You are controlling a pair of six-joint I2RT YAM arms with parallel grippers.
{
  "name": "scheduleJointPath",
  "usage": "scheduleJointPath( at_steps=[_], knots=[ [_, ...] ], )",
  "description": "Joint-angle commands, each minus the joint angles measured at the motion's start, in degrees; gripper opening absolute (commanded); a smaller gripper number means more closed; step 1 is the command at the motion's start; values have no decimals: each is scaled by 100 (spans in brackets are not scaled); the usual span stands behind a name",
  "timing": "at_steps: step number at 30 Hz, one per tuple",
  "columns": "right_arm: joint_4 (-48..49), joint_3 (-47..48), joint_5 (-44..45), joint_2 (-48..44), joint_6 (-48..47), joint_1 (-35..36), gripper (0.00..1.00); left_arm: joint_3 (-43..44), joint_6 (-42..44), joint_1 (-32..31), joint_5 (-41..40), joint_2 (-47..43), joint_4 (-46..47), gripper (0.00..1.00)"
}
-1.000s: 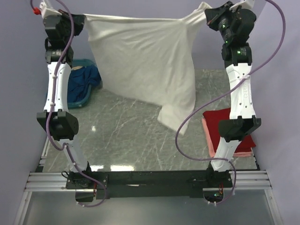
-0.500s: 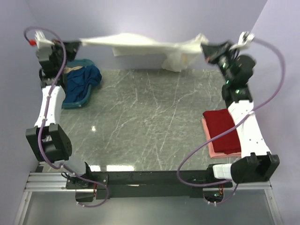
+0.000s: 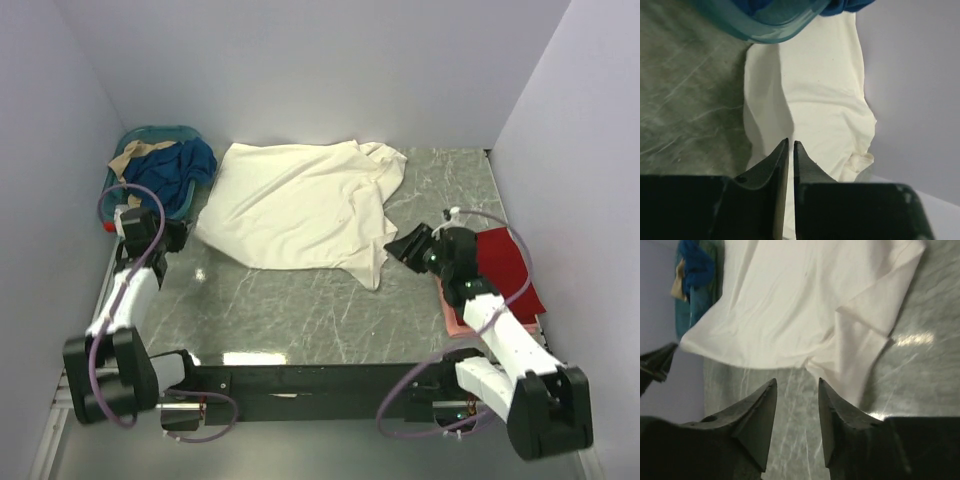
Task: Fold and stack the t-shirts
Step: Flatten the tshirt out
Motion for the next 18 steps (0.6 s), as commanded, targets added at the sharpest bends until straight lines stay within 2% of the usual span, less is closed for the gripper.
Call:
scheduleJointPath(
  at_steps=[1,4,6,9,14,18],
  knots=[
    [-300,-504,136,-828,-215,559,47,-377,-161,56,-725,-986,-106,16],
    [-653,-918,636,-1523,-41,1112,49,-694,-65,47,-867,-1495,-448,24],
    [-776,-1042,840,-1762,4,1167,52,-782,23,56,-1041,-1715,-667,29],
    [-1084,-762,1516,-1755,-223,1176,55,-809,163,47,-1104,-1892,-852,30],
    [-1646,397,2579,-562,-637,949,61,-835,296,47,-937,-1867,-853,32],
    [-1516,978,1934,537,-865,361,62,-738,392,-5,-937,-1481,-923,34]
  ],
)
